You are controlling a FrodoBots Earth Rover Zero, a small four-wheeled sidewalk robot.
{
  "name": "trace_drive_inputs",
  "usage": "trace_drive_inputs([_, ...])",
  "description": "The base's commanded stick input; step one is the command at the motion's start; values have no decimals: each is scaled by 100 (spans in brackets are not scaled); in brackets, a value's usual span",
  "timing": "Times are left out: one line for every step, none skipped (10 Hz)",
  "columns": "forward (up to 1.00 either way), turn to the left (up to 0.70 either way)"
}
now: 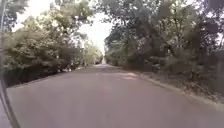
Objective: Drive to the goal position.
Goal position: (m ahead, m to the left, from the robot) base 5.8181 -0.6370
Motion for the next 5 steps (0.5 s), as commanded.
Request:
trace_drive_inputs([70, 0])
trace_drive_inputs([70, 0])
trace_drive_inputs([70, 0])
trace_drive_inputs([70, 0])
trace_drive_inputs([70, 0])
